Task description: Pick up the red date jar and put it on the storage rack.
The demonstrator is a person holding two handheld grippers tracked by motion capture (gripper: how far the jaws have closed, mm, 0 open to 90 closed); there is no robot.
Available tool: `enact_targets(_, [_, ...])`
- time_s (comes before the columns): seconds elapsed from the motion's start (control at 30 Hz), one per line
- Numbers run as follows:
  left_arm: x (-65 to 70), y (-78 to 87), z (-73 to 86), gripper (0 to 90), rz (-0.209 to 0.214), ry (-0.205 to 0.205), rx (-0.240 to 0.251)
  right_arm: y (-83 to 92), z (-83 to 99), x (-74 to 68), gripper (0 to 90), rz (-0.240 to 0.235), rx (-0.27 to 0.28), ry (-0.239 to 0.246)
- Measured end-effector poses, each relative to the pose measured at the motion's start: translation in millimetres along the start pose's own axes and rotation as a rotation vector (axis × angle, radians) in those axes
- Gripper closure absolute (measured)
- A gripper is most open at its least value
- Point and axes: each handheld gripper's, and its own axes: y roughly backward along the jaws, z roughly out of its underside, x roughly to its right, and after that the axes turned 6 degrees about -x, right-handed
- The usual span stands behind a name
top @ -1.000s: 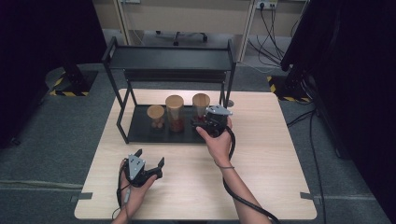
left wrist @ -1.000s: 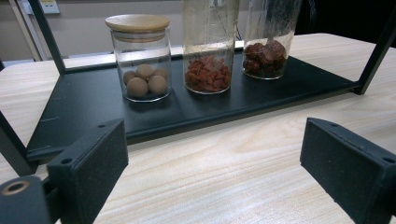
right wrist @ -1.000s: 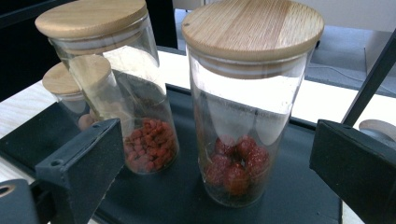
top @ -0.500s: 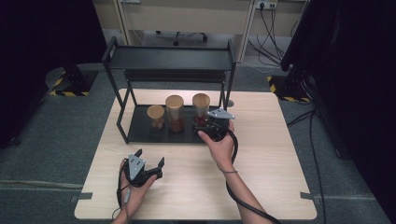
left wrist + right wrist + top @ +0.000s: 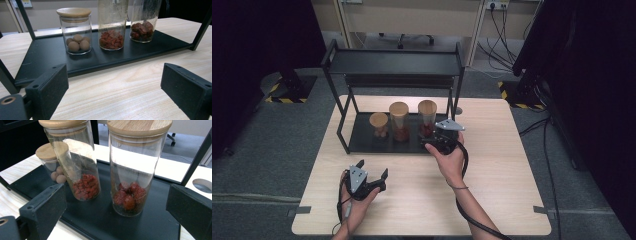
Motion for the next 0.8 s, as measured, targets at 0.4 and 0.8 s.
enact_targets(0.4, [0.2, -0.2, -0.1, 7.3, -0.001, -0.001, -0.001, 9.9, 8.5, -3.2, 3.4, -0.015, 0.007, 0.013])
enact_targets(0.8, [-0.1, -0.2, -0.1, 7.4, -0.002, 0.004, -0.001, 20.2, 13.2, -7.2, 3.3, -0.023, 0.012, 0.031])
